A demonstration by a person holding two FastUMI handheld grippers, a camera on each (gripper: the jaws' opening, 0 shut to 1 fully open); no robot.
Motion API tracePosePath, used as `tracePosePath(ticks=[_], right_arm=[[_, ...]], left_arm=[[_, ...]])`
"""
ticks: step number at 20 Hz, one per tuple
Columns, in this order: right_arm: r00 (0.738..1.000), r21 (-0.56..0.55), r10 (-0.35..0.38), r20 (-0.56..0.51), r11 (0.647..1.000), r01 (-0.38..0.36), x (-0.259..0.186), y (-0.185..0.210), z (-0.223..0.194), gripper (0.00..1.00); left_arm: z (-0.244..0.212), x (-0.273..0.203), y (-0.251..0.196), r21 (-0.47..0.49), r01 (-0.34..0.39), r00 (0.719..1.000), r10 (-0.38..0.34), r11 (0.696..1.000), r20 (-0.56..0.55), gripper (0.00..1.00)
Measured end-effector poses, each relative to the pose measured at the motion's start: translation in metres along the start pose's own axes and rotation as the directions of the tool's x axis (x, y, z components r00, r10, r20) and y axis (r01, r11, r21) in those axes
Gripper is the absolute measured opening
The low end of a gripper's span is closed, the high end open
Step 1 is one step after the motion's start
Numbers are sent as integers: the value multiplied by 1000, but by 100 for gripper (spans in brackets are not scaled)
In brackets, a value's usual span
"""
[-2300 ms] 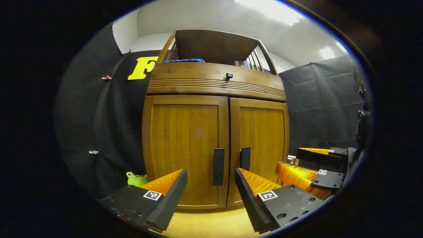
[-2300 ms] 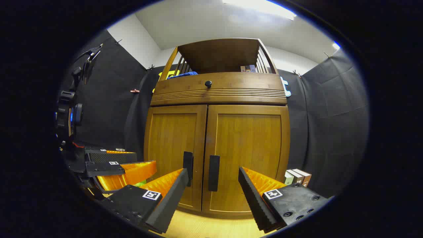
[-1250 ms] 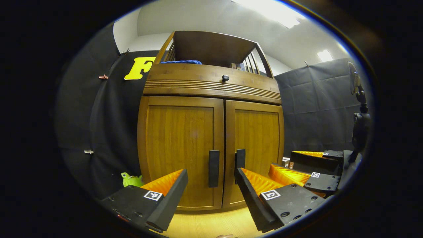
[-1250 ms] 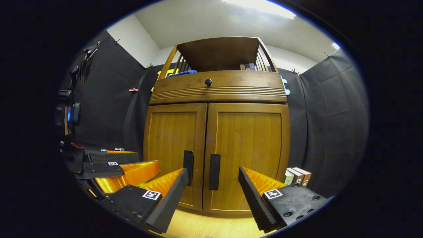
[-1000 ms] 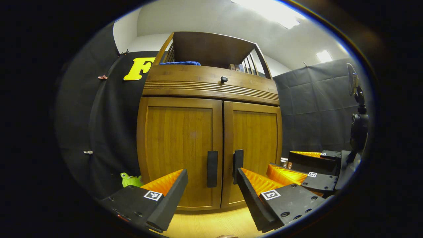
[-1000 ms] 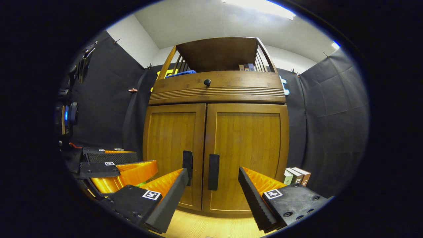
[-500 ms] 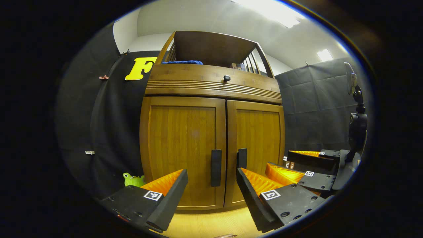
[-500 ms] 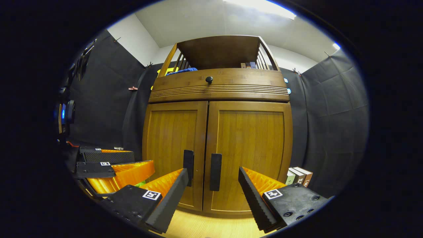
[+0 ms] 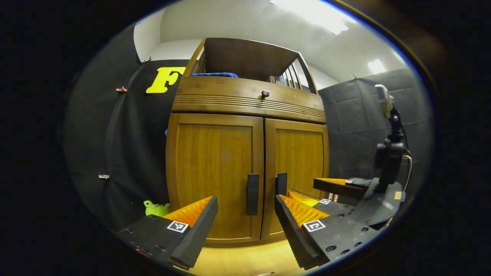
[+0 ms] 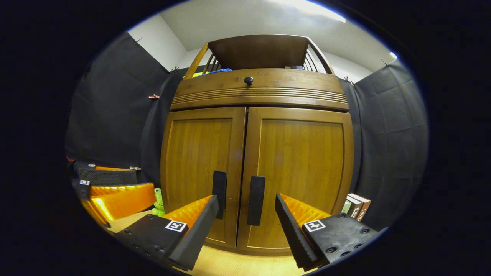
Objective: Open the right door of the double-door shoe cabinet with the right hand, and open the left door with the left hand.
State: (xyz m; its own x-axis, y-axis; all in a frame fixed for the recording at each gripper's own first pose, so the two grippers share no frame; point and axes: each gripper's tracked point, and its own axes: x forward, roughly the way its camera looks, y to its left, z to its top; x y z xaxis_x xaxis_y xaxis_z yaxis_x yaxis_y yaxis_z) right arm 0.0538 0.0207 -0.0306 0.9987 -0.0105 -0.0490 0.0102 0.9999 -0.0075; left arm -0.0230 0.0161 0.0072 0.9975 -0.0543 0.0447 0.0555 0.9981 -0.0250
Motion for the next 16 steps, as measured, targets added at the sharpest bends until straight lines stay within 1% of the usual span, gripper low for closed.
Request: tracePosePath(ticks=[2, 3, 5, 7, 10, 12, 14, 15, 16], right_arm=[[1000, 4, -3, -1, 1000, 3, 11, 0, -5, 94], [1000, -3, -12, 4, 1000, 12, 17, -1, -6, 95], [999, -31, -26, 37, 999, 27, 32, -1, -6, 94], [997, -48, -50, 51, 997, 53, 46, -7, -14, 89], [997, -43, -70, 28, 997, 71, 61, -9, -28, 88], [998, -18, -69, 4, 997, 69, 68, -4, -36, 89], [997, 0, -75, -3, 997, 75, 76, -6, -40, 88], [995, 3, -97, -10, 995, 97, 79, -11, -43, 88], [994, 3, -109, -14, 994, 109, 83, -16, -45, 77]], left_arm=[[0, -6, 2, 0, 1, 1000, -1, 1000, 1, 93], [-1, -9, 3, 0, 3, 1000, -3, 1000, 0, 93], [0, -12, 6, -4, 1, 1000, -1, 1000, 3, 93], [2, -13, 9, -9, -2, 1000, 2, 1000, 4, 93], [3, -17, 15, -9, -10, 1000, 10, 1000, 7, 93], [3, -17, 20, -7, -21, 1000, 21, 1000, 8, 93], [-1, -16, 24, -10, -31, 1000, 31, 999, 0, 93], [-2, -15, 25, -13, -33, 999, 33, 999, -3, 93], [-2, -15, 26, -15, -34, 999, 34, 999, -6, 93]])
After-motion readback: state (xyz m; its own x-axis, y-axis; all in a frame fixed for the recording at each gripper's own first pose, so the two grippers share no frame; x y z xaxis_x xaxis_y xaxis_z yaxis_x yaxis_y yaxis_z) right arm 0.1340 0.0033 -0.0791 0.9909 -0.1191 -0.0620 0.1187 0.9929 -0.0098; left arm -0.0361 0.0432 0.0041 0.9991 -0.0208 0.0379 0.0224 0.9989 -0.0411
